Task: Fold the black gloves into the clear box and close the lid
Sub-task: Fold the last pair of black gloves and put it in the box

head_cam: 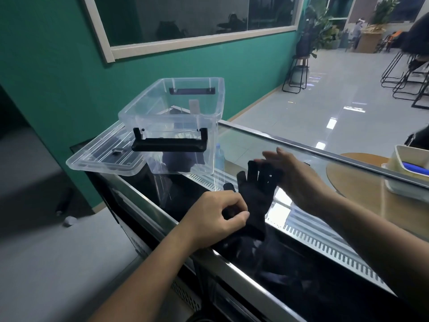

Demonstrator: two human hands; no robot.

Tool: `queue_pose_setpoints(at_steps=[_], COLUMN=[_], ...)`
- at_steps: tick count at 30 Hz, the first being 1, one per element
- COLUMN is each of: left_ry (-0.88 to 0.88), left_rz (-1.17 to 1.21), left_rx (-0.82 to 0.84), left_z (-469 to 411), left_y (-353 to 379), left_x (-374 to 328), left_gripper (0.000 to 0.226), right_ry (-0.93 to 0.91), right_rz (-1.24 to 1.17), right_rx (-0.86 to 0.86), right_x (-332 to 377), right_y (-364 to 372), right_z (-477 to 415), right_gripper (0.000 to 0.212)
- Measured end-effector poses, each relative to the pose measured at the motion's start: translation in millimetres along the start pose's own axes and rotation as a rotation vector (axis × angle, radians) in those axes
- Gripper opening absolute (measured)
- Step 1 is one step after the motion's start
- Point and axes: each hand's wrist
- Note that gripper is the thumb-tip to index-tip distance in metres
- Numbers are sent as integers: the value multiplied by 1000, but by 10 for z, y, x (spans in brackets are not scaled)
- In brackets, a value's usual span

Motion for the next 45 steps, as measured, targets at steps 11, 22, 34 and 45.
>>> queue_pose_setpoints(at_steps=[11,22,34,45], left_ry=[-11,-54,-113,-157], left_rz=[-29,-5,31,156], left_rx=[-6,9,-166,-298], left_z=[-15,-7,-31,-67], left_y=[-3,-9,-25,-37], left_x=[51,37,38,-8], left_gripper=[13,6,5,26], right_ry=[-244,-159,-81,12], right_rz=[822,1127,34,-183], right_rx=[-412,-403,-230,214], right_x=[-130,-178,55,54], right_y=[-487,-657,-508,31], right_z=[-154,-250,-187,51], right_gripper=[24,33,12,3])
Point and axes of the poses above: each hand's wrist, its own z-axis away from the middle knuckle, its own y-axis out of the palm, x = y × z, and after that the axes turned 8 degrees about z, right-handed
